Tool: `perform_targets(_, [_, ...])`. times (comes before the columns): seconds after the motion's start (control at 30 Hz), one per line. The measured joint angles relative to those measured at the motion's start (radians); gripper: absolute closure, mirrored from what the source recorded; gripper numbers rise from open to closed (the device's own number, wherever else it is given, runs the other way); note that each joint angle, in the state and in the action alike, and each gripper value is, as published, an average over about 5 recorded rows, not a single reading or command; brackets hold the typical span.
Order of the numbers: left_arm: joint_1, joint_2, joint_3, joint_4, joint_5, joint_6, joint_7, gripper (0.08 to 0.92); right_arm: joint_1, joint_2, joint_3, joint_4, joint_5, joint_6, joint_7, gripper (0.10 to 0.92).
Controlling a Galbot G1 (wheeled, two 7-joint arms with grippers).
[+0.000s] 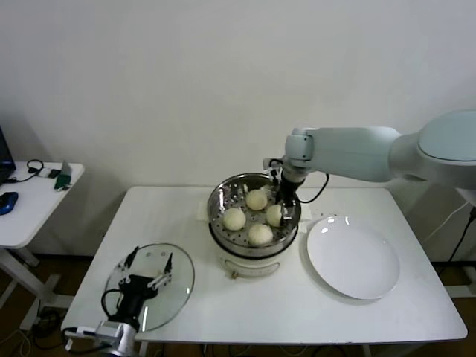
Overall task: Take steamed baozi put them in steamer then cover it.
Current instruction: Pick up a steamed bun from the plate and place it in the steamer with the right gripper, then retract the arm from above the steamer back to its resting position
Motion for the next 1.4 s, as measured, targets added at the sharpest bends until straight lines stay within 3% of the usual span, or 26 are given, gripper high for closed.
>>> perform_targets(0.37, [-0.001, 0.001, 0.003, -0.006, 0.008, 0.004, -0.002, 0.177, 0.062, -0.068, 0.056, 0.019, -0.007, 0.033, -0.071, 0.203])
perform_targets(0.57, [0.001, 0.002, 0.004, -0.008, 0.02, 0.002, -0.007, 0.177, 0.078, -0.162, 0.123, 0.064, -0.011, 0.062, -0.039, 0.203])
perform_targets(0.93, [-0.021, -0.01, 0.0, -0.012, 0.06, -0.006, -0.018, 0.177, -0.067, -0.435, 0.374, 0.209, -0.015, 0.207, 0.259, 0.203])
perform_targets(1.4, [-0.032, -0.036, 0.003, -0.039, 0.139, -0.007, -0.045, 0.177, -0.691, -0.703, 1.084, 0.415, -0.116, 0.36, 0.551, 0.203])
